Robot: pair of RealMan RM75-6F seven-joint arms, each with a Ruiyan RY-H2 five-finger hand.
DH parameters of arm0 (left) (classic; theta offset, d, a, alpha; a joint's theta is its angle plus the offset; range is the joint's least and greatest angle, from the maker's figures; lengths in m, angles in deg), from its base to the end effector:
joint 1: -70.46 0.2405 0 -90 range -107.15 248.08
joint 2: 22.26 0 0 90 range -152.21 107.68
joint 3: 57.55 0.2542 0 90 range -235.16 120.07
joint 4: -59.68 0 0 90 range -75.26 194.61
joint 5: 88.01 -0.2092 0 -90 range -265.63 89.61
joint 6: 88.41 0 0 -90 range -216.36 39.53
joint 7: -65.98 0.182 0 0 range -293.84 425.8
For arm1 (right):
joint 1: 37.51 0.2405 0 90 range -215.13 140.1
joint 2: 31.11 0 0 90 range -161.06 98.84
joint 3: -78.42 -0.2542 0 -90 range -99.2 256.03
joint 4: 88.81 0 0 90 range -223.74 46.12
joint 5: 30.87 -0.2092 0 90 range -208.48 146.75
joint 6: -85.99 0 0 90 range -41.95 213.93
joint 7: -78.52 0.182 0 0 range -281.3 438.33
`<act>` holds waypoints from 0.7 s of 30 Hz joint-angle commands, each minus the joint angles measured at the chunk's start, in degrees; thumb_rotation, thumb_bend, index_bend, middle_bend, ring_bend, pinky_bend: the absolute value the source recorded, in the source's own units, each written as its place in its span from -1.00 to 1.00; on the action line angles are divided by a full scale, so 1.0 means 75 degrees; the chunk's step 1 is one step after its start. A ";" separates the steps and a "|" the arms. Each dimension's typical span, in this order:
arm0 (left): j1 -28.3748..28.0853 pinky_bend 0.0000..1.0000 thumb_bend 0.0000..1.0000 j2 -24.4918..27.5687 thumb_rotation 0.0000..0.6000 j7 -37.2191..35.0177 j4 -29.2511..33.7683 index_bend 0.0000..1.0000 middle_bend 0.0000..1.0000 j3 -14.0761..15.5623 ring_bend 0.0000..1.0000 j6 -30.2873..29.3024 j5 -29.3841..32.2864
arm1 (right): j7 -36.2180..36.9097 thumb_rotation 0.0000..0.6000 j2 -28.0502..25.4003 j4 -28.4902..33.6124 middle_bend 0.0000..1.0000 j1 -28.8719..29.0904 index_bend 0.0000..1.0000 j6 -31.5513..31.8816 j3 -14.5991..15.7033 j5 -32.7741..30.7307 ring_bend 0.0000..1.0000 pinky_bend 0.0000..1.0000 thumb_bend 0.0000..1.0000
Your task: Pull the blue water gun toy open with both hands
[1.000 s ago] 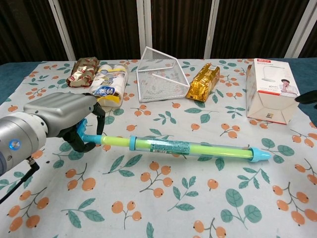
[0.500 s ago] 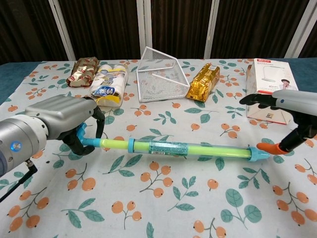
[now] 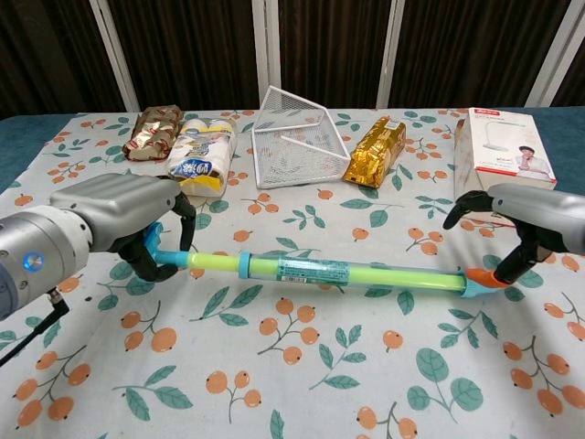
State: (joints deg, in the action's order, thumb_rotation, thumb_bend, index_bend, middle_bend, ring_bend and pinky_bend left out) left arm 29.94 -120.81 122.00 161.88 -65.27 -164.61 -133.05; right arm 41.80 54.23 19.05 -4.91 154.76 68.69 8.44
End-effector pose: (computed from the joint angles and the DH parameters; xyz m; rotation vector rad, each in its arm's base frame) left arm -0.1096 0.3050 -0.0587 -1.7992 -0.8998 -0.6624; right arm -0.1821 -0.3028 -0.0142 1.5769 -1.3248 0.6786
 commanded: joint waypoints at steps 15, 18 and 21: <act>-0.0046 -0.70 -0.01 -0.0092 1.00 0.0065 0.0011 0.30 -0.54 0.0063 -0.90 -0.0097 0.0006 | 0.0234 1.00 0.0174 -0.0319 -1.00 -0.0020 -0.32 0.0003 0.0271 -0.0088 -1.00 -1.00 -0.18; -0.0045 -0.70 -0.01 -0.0096 1.00 0.0059 0.0020 0.30 -0.54 0.0067 -0.90 -0.0112 0.0004 | 0.0253 1.00 0.0191 -0.0376 -1.00 -0.0022 -0.26 0.0005 0.0293 -0.0129 -1.00 -1.00 -0.19; -0.0048 -0.70 -0.01 -0.0100 1.00 0.0063 0.0028 0.30 -0.54 0.0075 -0.90 -0.0117 0.0010 | 0.0267 1.00 0.0212 -0.0426 -1.00 -0.0020 -0.25 0.0009 0.0313 -0.0142 -1.00 -1.00 -0.18</act>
State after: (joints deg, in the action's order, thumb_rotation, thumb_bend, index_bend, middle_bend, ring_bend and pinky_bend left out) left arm 29.58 -121.56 122.47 162.10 -64.70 -165.49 -132.98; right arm 43.79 55.79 15.89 -5.06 154.81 71.01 7.39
